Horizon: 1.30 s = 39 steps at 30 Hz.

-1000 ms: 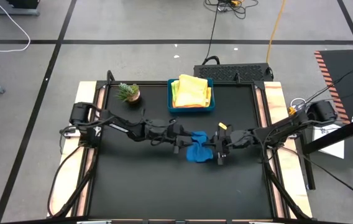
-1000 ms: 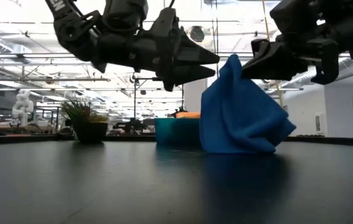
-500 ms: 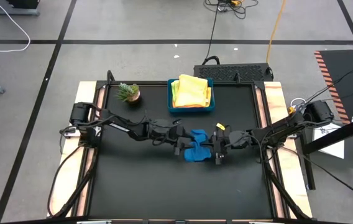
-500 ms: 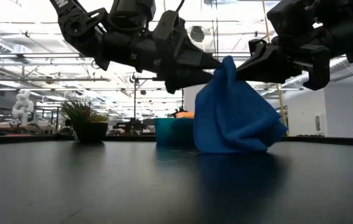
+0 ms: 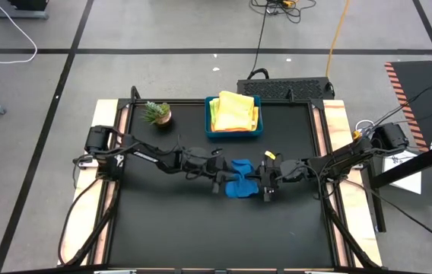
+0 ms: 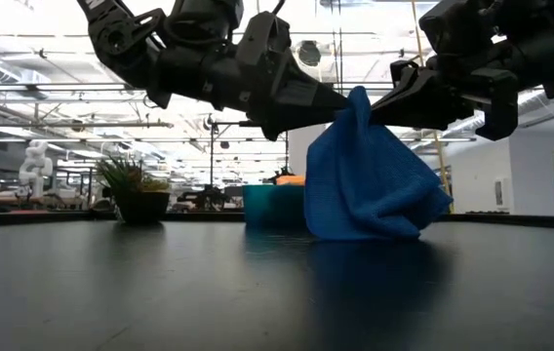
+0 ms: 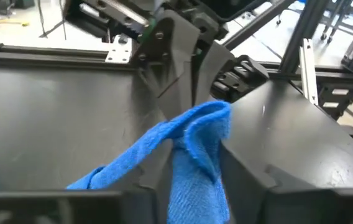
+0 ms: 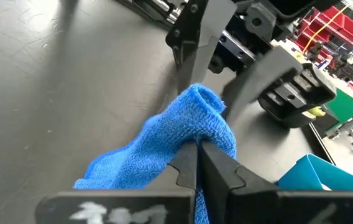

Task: Fold microfiber towels
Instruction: Fold the blue microfiber cloth

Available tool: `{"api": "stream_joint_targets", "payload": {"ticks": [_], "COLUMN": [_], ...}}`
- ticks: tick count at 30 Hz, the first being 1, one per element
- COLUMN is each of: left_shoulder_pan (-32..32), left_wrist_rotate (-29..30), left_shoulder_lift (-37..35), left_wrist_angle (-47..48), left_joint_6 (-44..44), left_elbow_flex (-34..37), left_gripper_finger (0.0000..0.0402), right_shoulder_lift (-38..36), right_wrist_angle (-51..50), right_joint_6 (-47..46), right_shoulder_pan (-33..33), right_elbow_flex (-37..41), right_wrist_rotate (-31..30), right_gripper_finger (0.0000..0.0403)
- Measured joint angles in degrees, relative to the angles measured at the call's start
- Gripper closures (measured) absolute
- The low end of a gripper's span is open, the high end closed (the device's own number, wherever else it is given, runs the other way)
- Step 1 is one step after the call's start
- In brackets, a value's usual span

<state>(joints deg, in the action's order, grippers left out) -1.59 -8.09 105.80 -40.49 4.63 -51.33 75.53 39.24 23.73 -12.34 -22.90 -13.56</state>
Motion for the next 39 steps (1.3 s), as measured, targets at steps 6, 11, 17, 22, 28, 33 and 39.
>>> {"api": "stream_joint_targets", "payload": {"ticks": [6, 11, 17, 22, 28, 33, 39], "left_shoulder_pan": [-0.2, -0.7, -0.7, -1.9, -4.0, -7.3, -9.6], "left_wrist_rotate": [0.0, -3.1, 1.7, 8.1, 9.8, 12.2, 13.1], "left_shoulder_lift": [0.0, -1.5, -12.6, -24.9, -34.9, -35.7, -31.3], "left_wrist_angle": [0.0, 6.9, 29.8, 46.5, 59.1, 61.1, 59.5], "left_joint_6": [-2.6, -4.6, -9.1, -10.3, -6.5, -3.9, -3.4], "left_elbow_flex": [0.0, 0.1, 0.0, 0.0, 0.0, 0.8, 1.5], "left_gripper_finger": [0.0388, 0.0397, 0.0399, 0.0399, 0.04, 0.04, 0.0398], "right_shoulder_lift": [0.0, 0.0, 0.0, 0.0, 0.0, 0.6, 5.3], "right_wrist_angle": [0.0, 0.0, -0.5, -1.8, -1.8, -1.2, 2.9], "right_joint_6": [-0.1, -1.9, -3.1, -3.5, -3.6, -9.4, -18.4], "right_shoulder_pan": [0.0, 0.0, 0.1, 1.1, 2.6, 4.7, 9.2], "right_elbow_flex": [0.0, 0.0, 0.0, 0.0, 0.0, 0.0, -0.1], "right_wrist_rotate": [-0.1, -0.1, -0.2, -0.2, 0.0, 0.3, 7.8], "right_gripper_finger": [0.0403, 0.0399, 0.037, 0.0339, 0.0306, 0.029, 0.0287]}}
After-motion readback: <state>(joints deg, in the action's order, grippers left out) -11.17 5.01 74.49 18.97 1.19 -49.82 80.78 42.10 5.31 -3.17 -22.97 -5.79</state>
